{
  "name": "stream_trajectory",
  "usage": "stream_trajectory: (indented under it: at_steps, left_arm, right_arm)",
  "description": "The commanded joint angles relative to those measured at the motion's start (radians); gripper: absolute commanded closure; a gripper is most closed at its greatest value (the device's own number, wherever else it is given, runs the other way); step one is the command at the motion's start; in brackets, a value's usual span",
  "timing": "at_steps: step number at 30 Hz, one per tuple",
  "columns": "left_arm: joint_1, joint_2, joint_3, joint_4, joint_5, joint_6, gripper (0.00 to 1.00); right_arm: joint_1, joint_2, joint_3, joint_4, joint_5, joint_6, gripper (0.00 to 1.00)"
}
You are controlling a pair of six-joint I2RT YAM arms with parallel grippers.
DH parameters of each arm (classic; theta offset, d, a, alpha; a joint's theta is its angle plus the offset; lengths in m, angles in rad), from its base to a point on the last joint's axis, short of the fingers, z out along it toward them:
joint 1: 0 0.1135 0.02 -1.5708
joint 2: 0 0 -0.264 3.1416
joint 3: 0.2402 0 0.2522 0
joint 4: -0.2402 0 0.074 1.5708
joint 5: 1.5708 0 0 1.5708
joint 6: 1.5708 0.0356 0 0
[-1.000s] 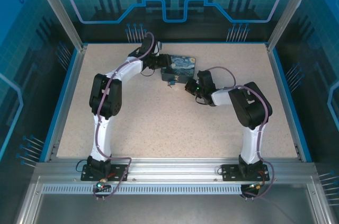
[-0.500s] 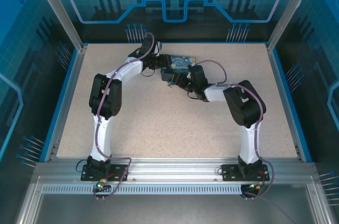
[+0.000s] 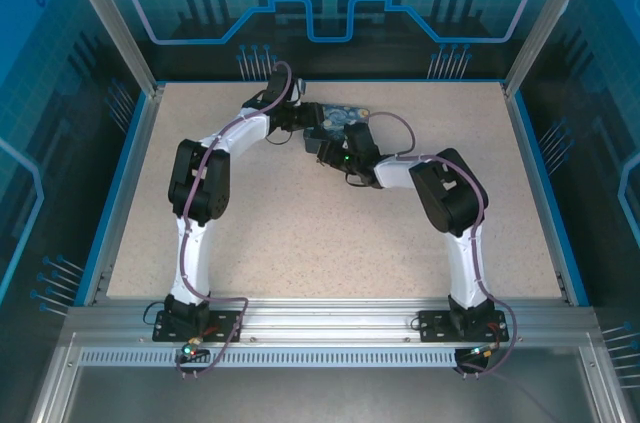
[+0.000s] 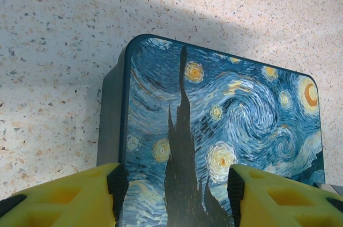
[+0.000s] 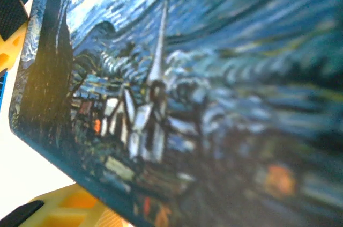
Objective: Unlock a padlock with a key
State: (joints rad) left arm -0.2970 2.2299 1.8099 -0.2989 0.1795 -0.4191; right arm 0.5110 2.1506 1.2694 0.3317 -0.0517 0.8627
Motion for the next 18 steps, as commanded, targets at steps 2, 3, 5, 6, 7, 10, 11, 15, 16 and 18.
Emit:
stream_trajectory:
  at_steps: [2, 3, 5, 6, 7, 10, 11, 15, 16, 18]
  left_arm:
    - [-0.023, 0.024, -0.050, -0.088, 0.029, -0.015, 0.44]
    - [-0.024, 0.025, -0.050, -0.086, 0.030, -0.015, 0.44]
    - [-0.024, 0.024, -0.051, -0.088, 0.031, -0.016, 0.44]
    - [-0.025, 0.024, -0.050, -0.088, 0.033, -0.017, 0.44]
    - [-0.025, 0.024, -0.049, -0.090, 0.034, -0.017, 0.44]
    - [-0.025, 0.022, -0.050, -0.091, 0.036, -0.020, 0.44]
    - [-0.025, 0.020, -0.050, -0.090, 0.038, -0.021, 0.45]
    - [-0.028, 0.020, -0.053, -0.086, 0.040, -0.025, 0.45]
    - [-0.028, 0.020, -0.054, -0.087, 0.041, -0.026, 0.45]
    - [-0.030, 0.022, -0.054, -0.086, 0.045, -0.026, 0.45]
  right_arm:
    - [0.018, 0.052, 0.007, -0.015, -0.001, -0.007, 0.55]
    - [0.018, 0.055, -0.005, 0.013, -0.011, 0.005, 0.56]
    - [0.019, 0.061, -0.027, 0.073, -0.033, 0.037, 0.61]
    - [0.020, 0.063, -0.038, 0.100, -0.036, 0.058, 0.64]
    - [0.020, 0.067, -0.042, 0.114, -0.036, 0.073, 0.67]
    - [0.027, 0.079, -0.042, 0.137, -0.032, 0.094, 0.75]
    - [0.029, 0.082, -0.035, 0.133, -0.031, 0.091, 0.75]
    - [0.044, 0.083, -0.024, 0.109, -0.010, 0.070, 0.74]
    - [0.046, 0.084, -0.021, 0.110, -0.008, 0.069, 0.73]
    - [0.050, 0.092, -0.013, 0.109, -0.016, 0.071, 0.67]
